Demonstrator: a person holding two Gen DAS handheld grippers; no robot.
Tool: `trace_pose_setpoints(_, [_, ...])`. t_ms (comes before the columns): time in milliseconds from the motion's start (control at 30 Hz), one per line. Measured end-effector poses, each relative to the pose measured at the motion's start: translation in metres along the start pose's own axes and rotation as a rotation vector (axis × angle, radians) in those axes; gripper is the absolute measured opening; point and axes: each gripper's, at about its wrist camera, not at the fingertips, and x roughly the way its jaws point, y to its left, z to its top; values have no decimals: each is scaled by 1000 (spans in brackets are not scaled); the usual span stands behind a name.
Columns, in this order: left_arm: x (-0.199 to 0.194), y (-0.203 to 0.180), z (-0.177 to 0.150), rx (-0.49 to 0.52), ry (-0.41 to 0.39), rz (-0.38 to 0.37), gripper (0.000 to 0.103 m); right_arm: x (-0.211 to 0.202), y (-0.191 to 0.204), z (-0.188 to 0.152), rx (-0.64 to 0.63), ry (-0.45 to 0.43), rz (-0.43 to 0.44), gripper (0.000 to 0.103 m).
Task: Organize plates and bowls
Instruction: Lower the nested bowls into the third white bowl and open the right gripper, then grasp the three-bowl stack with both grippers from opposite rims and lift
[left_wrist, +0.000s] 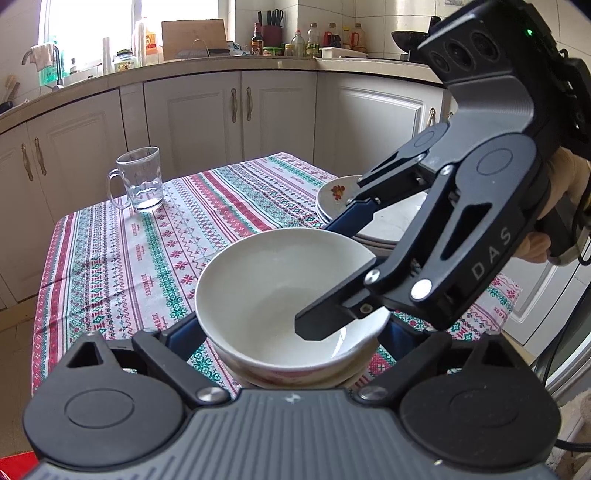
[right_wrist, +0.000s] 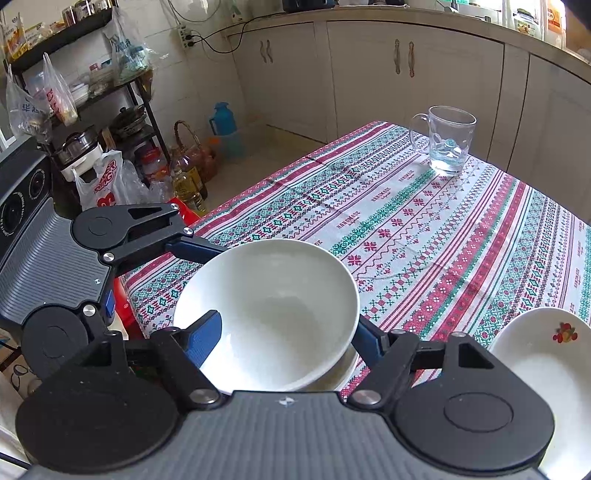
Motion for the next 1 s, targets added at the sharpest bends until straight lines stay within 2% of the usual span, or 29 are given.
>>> trace_pose_setpoints(267, [3,6,-1,-30,19,-39,98,-1,3,-4,-9,-6,-14,88])
trace_pose_setpoints(667, [-20,4,-7,27,-12,-65,101,-29,-9,-21,38,-80,-69,95])
trace_pose_setpoints(767, [-25,5,-11,53,-2,-50,101,-39,-2,-30,-7,-104,-95,103])
trace_pose_setpoints(900, [-22,8,-21,89,32,-47,102,-45,15,-45,-91,-110,-113,103])
trace_pose_setpoints(1000, [-15,11,-31,106,44,-36,102,-38,22,-56,-132,-78,-122,103])
